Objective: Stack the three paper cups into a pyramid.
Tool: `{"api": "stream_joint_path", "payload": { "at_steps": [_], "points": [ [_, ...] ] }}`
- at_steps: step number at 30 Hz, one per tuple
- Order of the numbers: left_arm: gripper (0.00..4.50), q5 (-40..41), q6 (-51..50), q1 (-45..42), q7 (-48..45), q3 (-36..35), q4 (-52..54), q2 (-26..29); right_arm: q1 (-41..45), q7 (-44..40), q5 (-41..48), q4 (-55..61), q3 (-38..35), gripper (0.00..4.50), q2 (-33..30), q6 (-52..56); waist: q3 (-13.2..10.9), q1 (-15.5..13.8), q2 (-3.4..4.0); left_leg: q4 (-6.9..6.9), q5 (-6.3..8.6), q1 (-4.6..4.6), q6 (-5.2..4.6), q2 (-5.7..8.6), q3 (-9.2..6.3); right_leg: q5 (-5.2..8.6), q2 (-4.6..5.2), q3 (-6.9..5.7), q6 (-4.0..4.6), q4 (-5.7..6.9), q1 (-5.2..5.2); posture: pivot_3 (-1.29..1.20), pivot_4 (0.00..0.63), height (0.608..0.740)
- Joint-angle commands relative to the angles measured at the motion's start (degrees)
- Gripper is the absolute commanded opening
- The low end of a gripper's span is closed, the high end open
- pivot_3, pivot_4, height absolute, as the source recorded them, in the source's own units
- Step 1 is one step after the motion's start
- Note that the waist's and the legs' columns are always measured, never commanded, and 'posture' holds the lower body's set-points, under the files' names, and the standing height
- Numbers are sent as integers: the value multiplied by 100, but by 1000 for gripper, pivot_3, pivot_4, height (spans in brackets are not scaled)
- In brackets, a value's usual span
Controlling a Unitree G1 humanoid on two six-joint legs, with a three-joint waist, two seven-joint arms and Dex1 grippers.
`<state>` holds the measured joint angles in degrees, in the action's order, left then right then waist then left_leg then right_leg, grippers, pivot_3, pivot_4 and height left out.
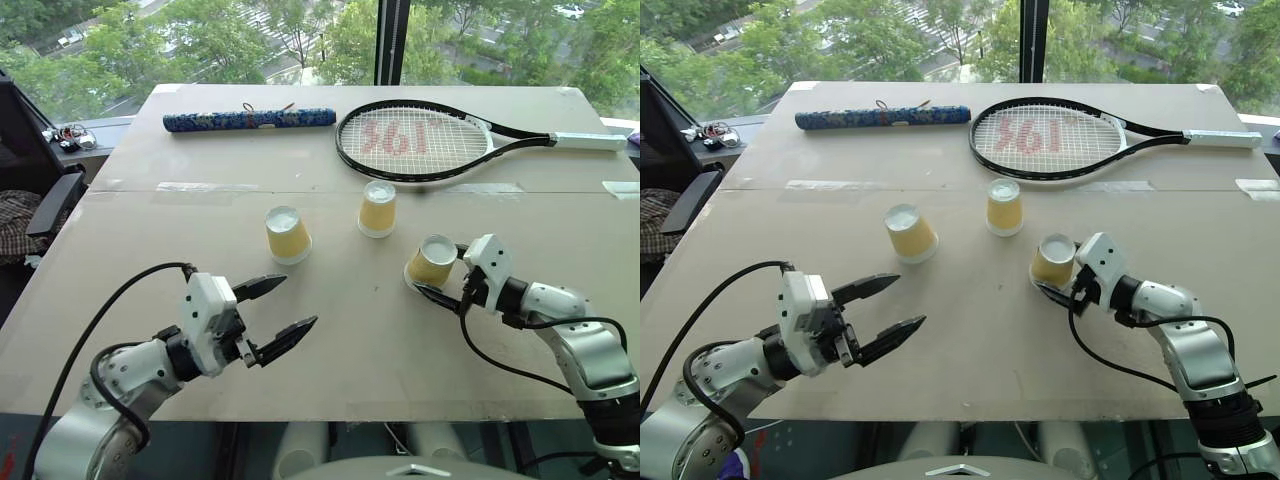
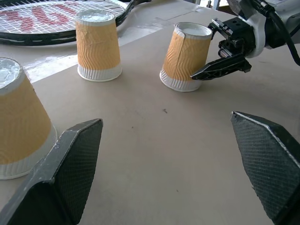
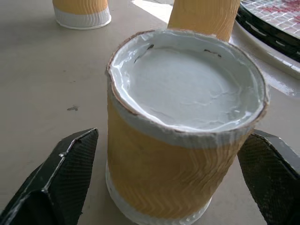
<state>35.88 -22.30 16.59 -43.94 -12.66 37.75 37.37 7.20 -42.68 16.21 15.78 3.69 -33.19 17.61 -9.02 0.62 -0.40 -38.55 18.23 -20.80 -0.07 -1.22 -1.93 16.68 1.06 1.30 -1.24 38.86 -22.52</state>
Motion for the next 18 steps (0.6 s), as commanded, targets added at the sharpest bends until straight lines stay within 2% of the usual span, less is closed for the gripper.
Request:
{"api": "stream_joint_path", "payload": {
  "at_steps": [1,7,11,18],
  "points": [
    [4500,-33,-248,-475,430,261,25,-168,-254,-268,359,529,-502,4411,-106,-413,0,-27,-2,0,0,-1,0,0,-1,0,1,-2,0,0,0,0,150,740],
    [4500,-398,-901,-1625,1266,924,-364,-543,-774,-490,993,1009,-1094,4411,-206,-376,3,-18,-8,-4,0,0,0,1,-4,-1,2,-3,-1,3,4,0,150,740],
    [4500,-792,-1108,-2669,1710,1556,-930,-1119,-1234,-537,1324,1228,-1704,4411,-144,-692,3,-31,-10,-8,0,-2,0,4,-6,-1,-2,-5,-1,5,5,0,150,740],
    [4500,-1338,-1306,-4045,2241,2018,-2054,-1980,-1765,-684,1808,1464,-2440,4411,-232,-825,3,-50,-15,-19,0,-3,0,9,-5,-2,-7,-4,-2,8,9,0,150,740]
  ]
}}
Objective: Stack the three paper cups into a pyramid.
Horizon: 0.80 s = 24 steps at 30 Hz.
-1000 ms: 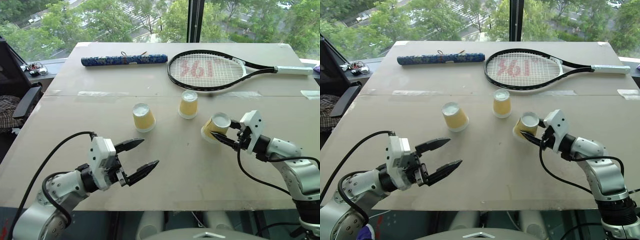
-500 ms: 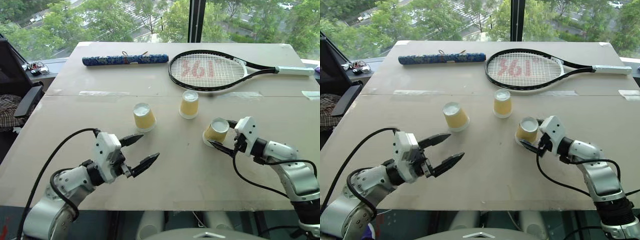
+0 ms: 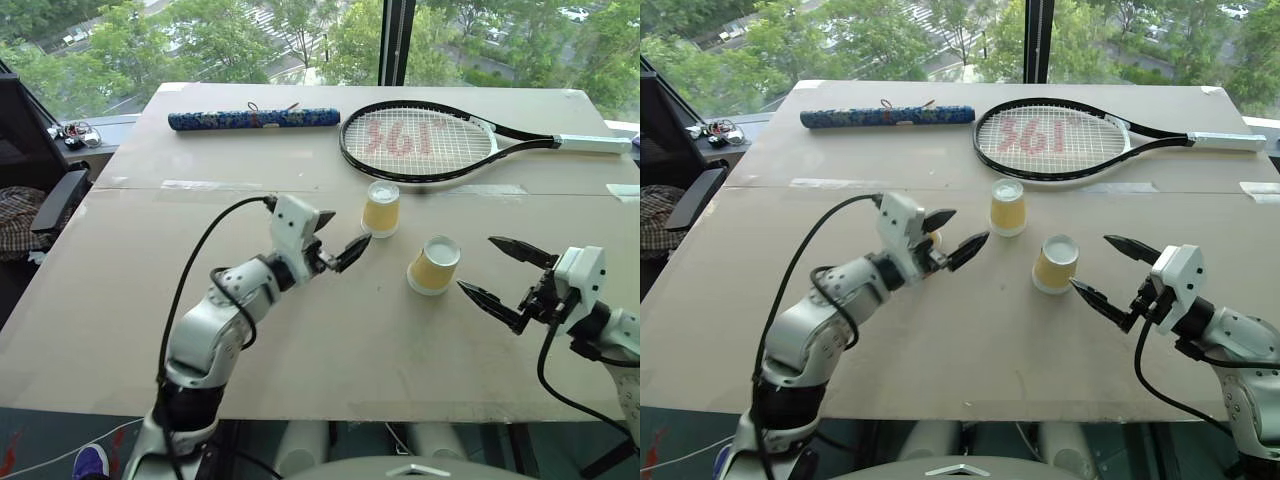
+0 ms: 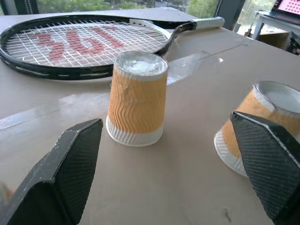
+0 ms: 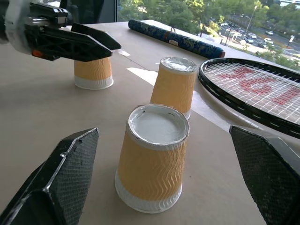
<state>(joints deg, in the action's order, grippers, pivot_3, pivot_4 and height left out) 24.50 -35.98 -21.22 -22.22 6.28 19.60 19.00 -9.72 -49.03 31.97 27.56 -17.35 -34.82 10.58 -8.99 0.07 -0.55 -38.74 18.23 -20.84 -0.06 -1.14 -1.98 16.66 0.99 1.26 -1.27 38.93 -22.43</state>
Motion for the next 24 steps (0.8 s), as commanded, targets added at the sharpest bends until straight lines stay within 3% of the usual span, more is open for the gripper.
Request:
{"api": "stream_joint_path", "payload": {
  "at_steps": [1,13,15,20,24],
  "points": [
    [4500,-240,86,-362,46,155,-370,-213,-106,-34,248,317,-375,4411,-61,-128,0,21,0,0,0,1,0,1,0,0,0,1,0,1,1,0,150,740],
    [4500,-1285,1014,-1877,194,470,-2953,-1222,-570,483,271,867,-511,4411,177,-49,0,-68,0,-14,-13,-9,22,33,-7,1,-9,-2,-3,0,1,0,150,740],
    [3980,-1360,1107,-1971,137,454,-3189,-1271,-652,556,265,929,-536,4500,193,-54,0,-69,0,-14,-13,-8,22,34,-7,2,-7,1,-4,0,1,0,150,740],
    [2114,-1478,1395,-2004,-91,420,-3442,-1247,-798,688,248,1034,-585,4500,232,-74,0,-72,0,-14,-13,-7,23,32,-10,2,-6,-1,-5,3,1,0,150,740],
    [2091,-1002,1660,-1803,-860,271,-2865,-1142,-857,801,240,1106,-568,4500,250,-57,0,-68,0,-16,-14,-6,23,28,-10,2,-5,-1,-5,5,1,0,150,740]
  ]
}}
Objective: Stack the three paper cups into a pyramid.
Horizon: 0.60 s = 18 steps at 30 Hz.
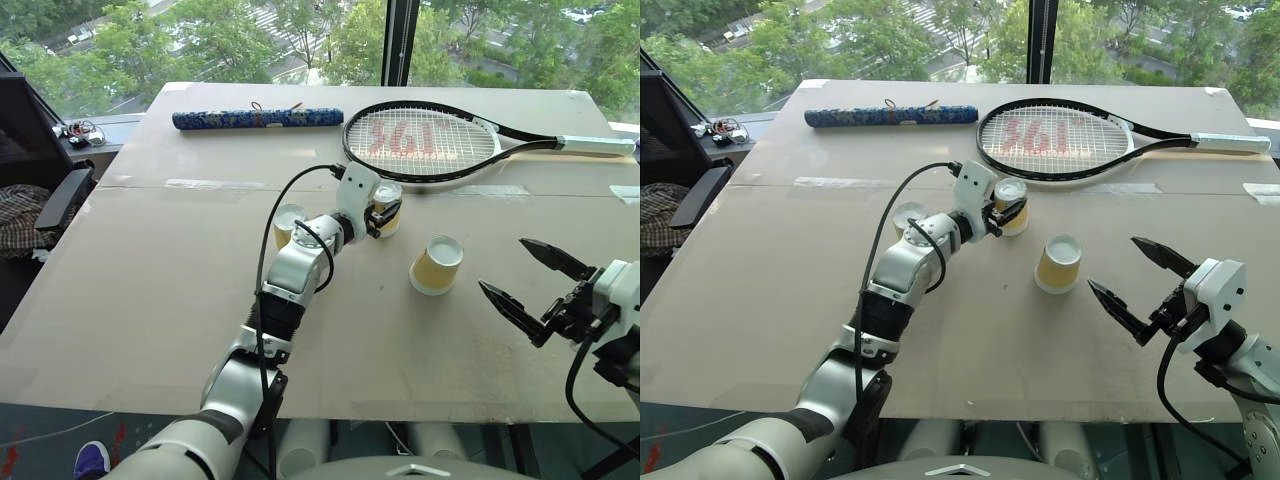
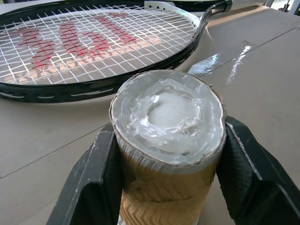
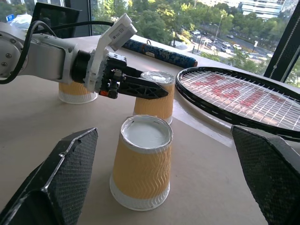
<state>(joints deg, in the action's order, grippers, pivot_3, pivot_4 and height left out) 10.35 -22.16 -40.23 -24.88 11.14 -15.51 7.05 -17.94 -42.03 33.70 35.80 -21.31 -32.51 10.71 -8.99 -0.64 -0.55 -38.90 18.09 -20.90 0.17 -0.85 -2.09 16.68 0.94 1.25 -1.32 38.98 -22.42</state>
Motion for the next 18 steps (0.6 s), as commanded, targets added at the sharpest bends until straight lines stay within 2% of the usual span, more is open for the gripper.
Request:
{"api": "stream_joint_path", "payload": {
  "at_steps": [1,5,8,11,15,18],
  "points": [
    [2091,595,184,199,-863,-234,914,144,-52,116,74,307,-162,4500,15,-58,0,6,0,0,0,-1,0,-5,0,0,0,0,0,-1,0,0,150,740],
    [2091,1035,-257,592,-1603,-286,1835,674,-46,184,92,379,-99,4500,-11,3,1,13,2,-1,-1,-1,2,-20,5,0,6,6,0,-3,-2,0,150,740],
    [2091,1574,-734,1018,-2239,-367,2783,1325,0,188,119,390,-18,4500,-39,74,1,31,3,-1,-1,3,2,-23,4,0,7,3,0,-1,0,0,150,740],
    [2091,1889,-1072,1287,-2405,-463,3252,1684,-14,140,173,396,27,4500,-60,130,1,32,3,-2,-1,5,2,-24,4,0,7,4,0,1,1,0,150,740],
    [2091,2025,-1235,1644,-2578,-411,3557,1997,-187,-60,220,393,1,4500,-92,109,1,-11,4,-7,0,5,0,-21,0,0,5,-2,0,0,6,0,150,740],
    [2091,1740,-1013,1840,-2452,-202,3308,1892,-580,-449,74,244,-101,4500,-150,-124,1,-16,3,-7,1,4,-2,-18,0,0,2,-3,0,-3,9,0,150,740]
  ]
}}
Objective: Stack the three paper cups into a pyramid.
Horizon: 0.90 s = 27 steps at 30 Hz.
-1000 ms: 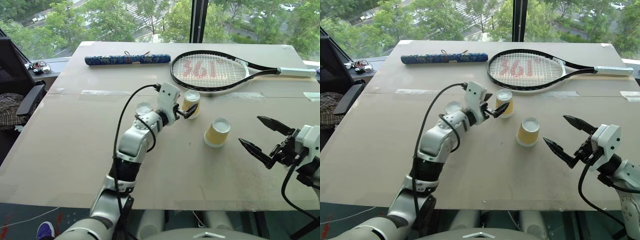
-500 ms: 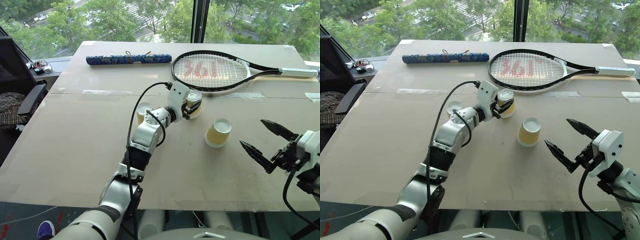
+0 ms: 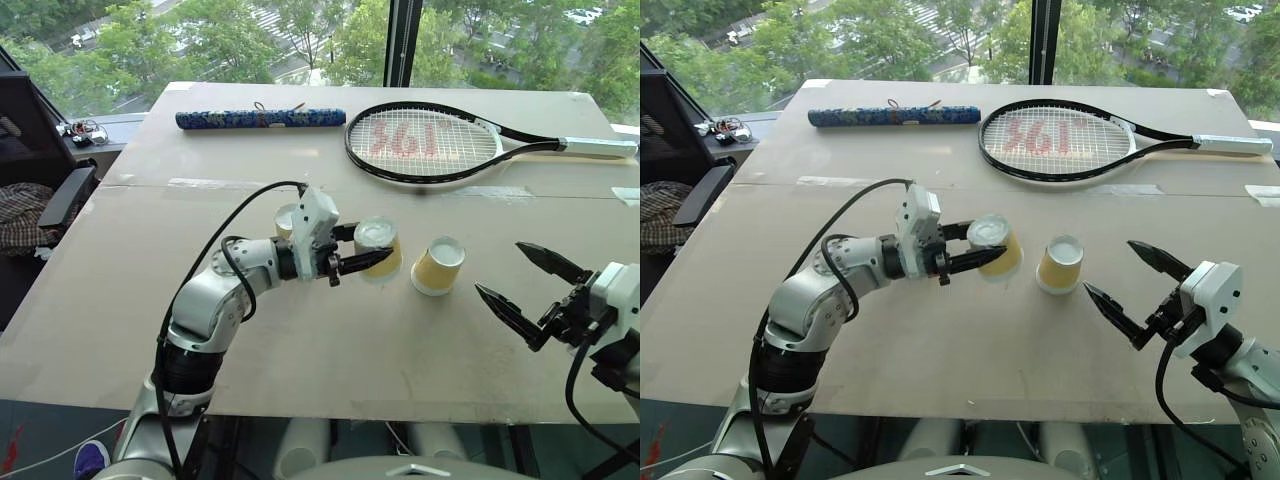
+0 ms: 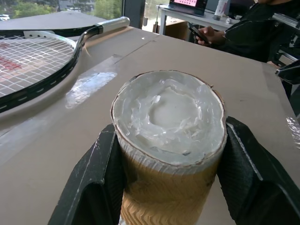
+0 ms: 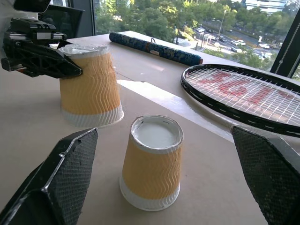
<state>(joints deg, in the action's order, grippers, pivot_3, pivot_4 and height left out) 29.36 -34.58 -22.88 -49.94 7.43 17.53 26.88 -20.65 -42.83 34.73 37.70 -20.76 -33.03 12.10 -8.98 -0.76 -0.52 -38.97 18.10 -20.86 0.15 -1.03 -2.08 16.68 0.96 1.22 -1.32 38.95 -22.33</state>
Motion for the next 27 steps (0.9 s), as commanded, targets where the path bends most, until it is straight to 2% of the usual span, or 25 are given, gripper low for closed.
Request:
{"api": "stream_joint_path", "payload": {
  "at_steps": [1,10,27],
  "points": [
    [2091,-256,323,113,112,223,-126,-176,-436,-494,-74,-12,-208,4500,-121,-346,0,-11,0,0,1,1,-2,1,0,0,0,0,0,-1,1,0,150,740],
    [2091,-994,964,-45,291,555,-932,-524,-944,-1122,-190,-544,-491,4500,-173,-897,0,25,1,-10,15,17,-27,3,-8,0,-4,-9,0,1,22,0,150,740],
    [2091,-1250,1607,-342,22,729,-1794,-1055,-1316,-1055,-277,-433,-395,4500,17,-1178,2,1,3,-14,15,15,-26,6,-12,0,-2,-15,0,-1,27,0,150,740]
  ]
}}
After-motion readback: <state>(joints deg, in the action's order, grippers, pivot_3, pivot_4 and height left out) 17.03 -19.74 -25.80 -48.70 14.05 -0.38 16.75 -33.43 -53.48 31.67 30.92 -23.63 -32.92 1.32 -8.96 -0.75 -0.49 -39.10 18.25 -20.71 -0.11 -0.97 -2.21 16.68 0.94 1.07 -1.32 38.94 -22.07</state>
